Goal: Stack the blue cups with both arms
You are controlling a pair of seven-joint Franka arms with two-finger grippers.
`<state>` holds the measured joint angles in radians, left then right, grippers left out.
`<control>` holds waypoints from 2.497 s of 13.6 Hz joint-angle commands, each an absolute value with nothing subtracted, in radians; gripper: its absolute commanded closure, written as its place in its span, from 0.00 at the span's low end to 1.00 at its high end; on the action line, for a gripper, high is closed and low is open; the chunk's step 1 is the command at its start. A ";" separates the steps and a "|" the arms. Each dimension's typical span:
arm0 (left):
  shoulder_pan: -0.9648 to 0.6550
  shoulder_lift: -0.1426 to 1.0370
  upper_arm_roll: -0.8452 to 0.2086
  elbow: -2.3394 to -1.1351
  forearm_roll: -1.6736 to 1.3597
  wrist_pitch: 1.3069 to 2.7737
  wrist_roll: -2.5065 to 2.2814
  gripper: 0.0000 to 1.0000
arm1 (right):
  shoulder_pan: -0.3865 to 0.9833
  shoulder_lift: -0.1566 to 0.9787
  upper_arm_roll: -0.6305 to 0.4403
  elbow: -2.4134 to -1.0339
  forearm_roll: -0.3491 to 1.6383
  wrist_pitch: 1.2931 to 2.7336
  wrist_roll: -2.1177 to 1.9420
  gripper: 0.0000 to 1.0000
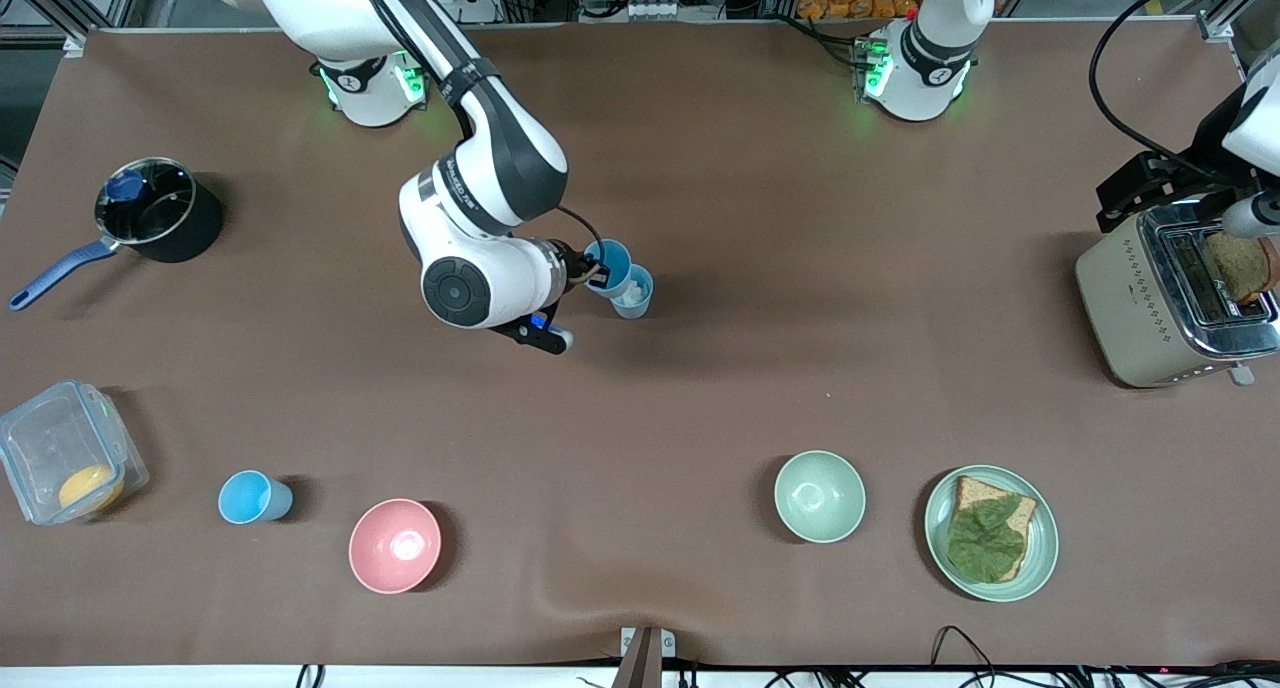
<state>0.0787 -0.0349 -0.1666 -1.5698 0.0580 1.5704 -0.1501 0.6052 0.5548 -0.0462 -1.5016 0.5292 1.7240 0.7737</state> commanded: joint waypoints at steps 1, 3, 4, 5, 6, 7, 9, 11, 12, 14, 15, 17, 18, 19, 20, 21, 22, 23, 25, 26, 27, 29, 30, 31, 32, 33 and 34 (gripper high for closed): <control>0.048 -0.060 -0.134 -1.595 0.040 1.562 -0.123 0.00 | 0.610 0.564 -0.043 -1.503 0.567 1.753 0.785 1.00; 0.028 -0.060 -0.115 -1.598 0.041 1.562 -0.123 0.00 | 0.614 0.574 -0.044 -1.505 0.577 1.770 0.785 1.00; 0.028 -0.058 -0.117 -1.597 0.041 1.562 -0.123 0.00 | 0.617 0.581 -0.044 -1.506 0.577 1.772 0.785 1.00; 0.028 -0.058 -0.117 -1.597 0.041 1.562 -0.123 0.00 | 0.617 0.592 -0.043 -1.506 0.578 1.773 0.785 1.00; 0.028 -0.057 -0.115 -1.597 0.041 1.562 -0.124 0.00 | 0.626 0.604 -0.043 -1.508 0.578 1.787 0.785 1.00; 0.026 -0.055 -0.117 -1.597 0.040 1.562 -0.124 0.00 | 0.638 0.612 -0.043 -1.508 0.578 1.795 0.785 1.00; 0.028 -0.055 -0.117 -1.597 0.040 1.563 -0.124 0.00 | 0.650 0.626 -0.043 -1.508 0.578 1.815 0.785 1.00; 0.028 -0.055 -0.117 -1.597 0.040 1.563 -0.123 0.00 | 0.647 0.626 -0.044 -1.502 0.566 1.813 0.784 0.46; 0.028 -0.055 -0.117 -1.597 0.040 1.563 -0.124 0.00 | 0.632 0.612 -0.048 -1.496 0.566 1.807 0.784 0.00; 0.028 -0.055 -0.117 -1.595 0.040 1.563 -0.123 0.00 | 0.525 0.586 -0.046 -1.451 0.572 1.772 0.770 0.00; 0.028 -0.055 -0.115 -1.595 0.040 1.563 -0.124 0.00 | 0.458 0.580 -0.046 -1.419 0.575 1.708 0.761 0.00; 0.028 -0.055 -0.117 -1.595 0.040 1.563 -0.124 0.00 | 0.327 0.580 -0.046 -1.332 0.571 1.599 0.662 0.00; 0.028 -0.055 -0.117 -1.595 0.040 1.563 -0.124 0.00 | 0.272 0.580 -0.046 -1.303 0.569 1.567 0.626 0.00; 0.028 -0.055 -0.115 -1.597 0.040 1.563 -0.124 0.00 | 0.229 0.580 -0.048 -1.283 0.557 1.559 0.595 0.00; 0.028 -0.055 -0.115 -1.595 0.040 1.563 -0.124 0.00 | 0.206 0.580 -0.048 -1.279 0.531 1.559 0.562 0.00; 0.028 -0.057 -0.115 -1.595 0.040 1.563 -0.124 0.00 | 0.189 0.580 -0.049 -1.267 0.499 1.559 0.528 0.00; 0.028 -0.057 -0.117 -1.595 0.040 1.563 -0.124 0.00 | 0.183 0.575 -0.051 -1.255 0.451 1.559 0.497 0.00; 0.028 -0.057 -0.115 -1.595 0.040 1.563 -0.124 0.00 | 0.178 0.574 -0.051 -1.250 0.408 1.557 0.467 0.00; 0.028 -0.057 -0.117 -1.595 0.040 1.563 -0.124 0.00 | 0.160 0.543 -0.048 -1.252 0.358 1.557 0.387 0.00; 0.028 -0.058 -0.117 -1.595 0.040 1.562 -0.123 0.00 | 0.147 0.534 -0.049 -1.252 0.333 1.557 0.336 0.00; 0.028 -0.060 -0.117 -1.595 0.040 1.562 -0.123 0.00 | 0.120 0.522 -0.048 -1.253 0.310 1.555 0.284 0.00; 0.028 -0.061 -0.117 -1.597 0.040 1.562 -0.123 0.00 | 0.045 0.499 -0.049 -1.262 0.284 1.507 0.159 0.00; 0.028 -0.061 -0.117 -1.597 0.037 1.560 -0.123 0.00 | 0.002 0.486 -0.049 -1.264 0.263 1.487 0.096 0.00; 0.029 -0.061 -0.117 -1.595 0.035 1.557 -0.123 0.00 | -0.032 0.465 -0.049 -1.270 0.220 1.482 0.040 0.00; 0.029 -0.061 -0.115 -1.597 0.035 1.557 -0.123 0.00 | -0.055 0.433 -0.049 -1.299 0.165 1.483 -0.015 0.00; 0.029 -0.061 -0.117 -1.597 0.035 1.557 -0.123 0.00 | -0.067 0.395 -0.048 -1.346 0.129 1.494 -0.041 0.00; 0.029 -0.061 -0.115 -1.597 0.035 1.557 -0.121 0.00 | -0.078 0.359 -0.048 -1.386 0.106 1.506 -0.046 0.00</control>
<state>0.0364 -0.0383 -0.1290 -1.5826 0.0579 1.5680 -0.1500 -0.0656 0.4610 -0.0694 -1.2691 0.1673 1.4813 -0.0204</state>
